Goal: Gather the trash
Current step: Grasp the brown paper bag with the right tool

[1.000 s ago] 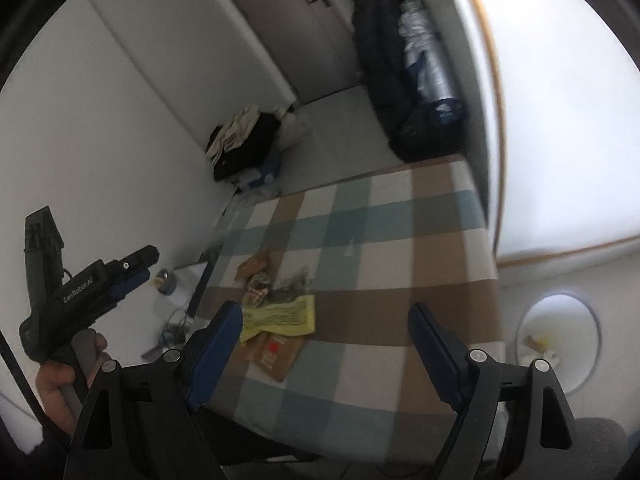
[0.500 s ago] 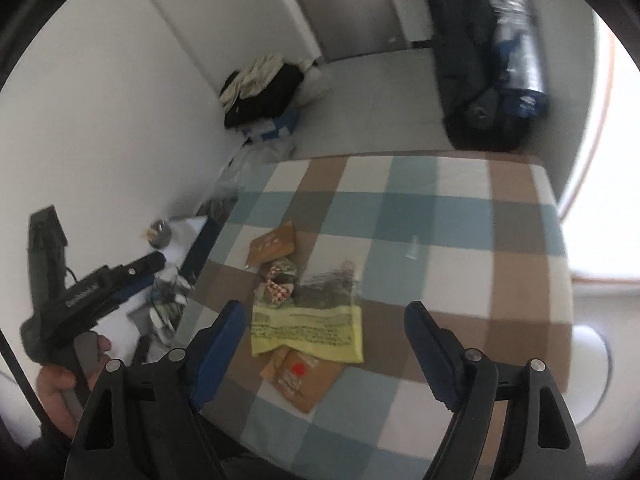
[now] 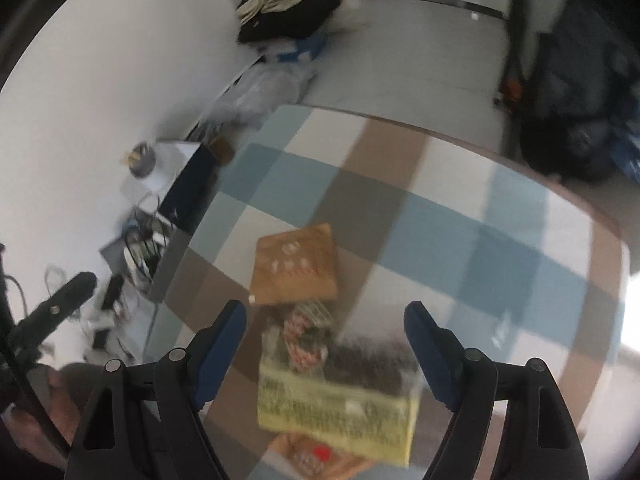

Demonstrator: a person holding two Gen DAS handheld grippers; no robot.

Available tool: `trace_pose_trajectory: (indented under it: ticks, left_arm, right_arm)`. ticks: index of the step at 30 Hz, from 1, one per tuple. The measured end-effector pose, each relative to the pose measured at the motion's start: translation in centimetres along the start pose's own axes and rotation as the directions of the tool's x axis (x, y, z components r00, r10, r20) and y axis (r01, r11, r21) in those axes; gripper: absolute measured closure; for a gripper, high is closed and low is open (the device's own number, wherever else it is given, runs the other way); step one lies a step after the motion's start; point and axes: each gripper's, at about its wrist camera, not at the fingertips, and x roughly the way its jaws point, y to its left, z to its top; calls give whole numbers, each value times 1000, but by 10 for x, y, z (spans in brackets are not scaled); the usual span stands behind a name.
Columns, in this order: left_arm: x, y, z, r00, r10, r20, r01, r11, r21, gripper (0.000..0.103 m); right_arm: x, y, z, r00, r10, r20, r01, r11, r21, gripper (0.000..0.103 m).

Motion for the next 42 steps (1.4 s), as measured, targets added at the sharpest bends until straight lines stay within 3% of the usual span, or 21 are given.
trace_pose_trajectory:
  ticks: [7, 14, 20, 27, 42]
  left_arm:
    - [2, 2, 1, 999, -28, -24, 28, 1000, 3, 33]
    - [-8, 3, 2, 999, -36, 19, 35, 999, 12, 33]
    - [-7, 5, 2, 999, -43, 18, 44, 999, -5, 33]
    - [-6, 8, 2, 999, -34, 13, 35, 999, -13, 33]
    - [5, 1, -4, 999, 27, -20, -26, 1000, 17, 33]
  right_arm:
    - [42, 23, 20, 993, -60, -99, 51, 995, -88, 22]
    - [62, 34, 31, 981, -113, -156, 98, 990, -103, 23]
    - [66, 36, 33, 972, -146, -183, 121, 983, -138, 33]
    - [64, 43, 32, 969, -185, -165, 155, 971, -184, 52]
    - [10, 17, 10, 998, -61, -9, 60, 996, -63, 52]
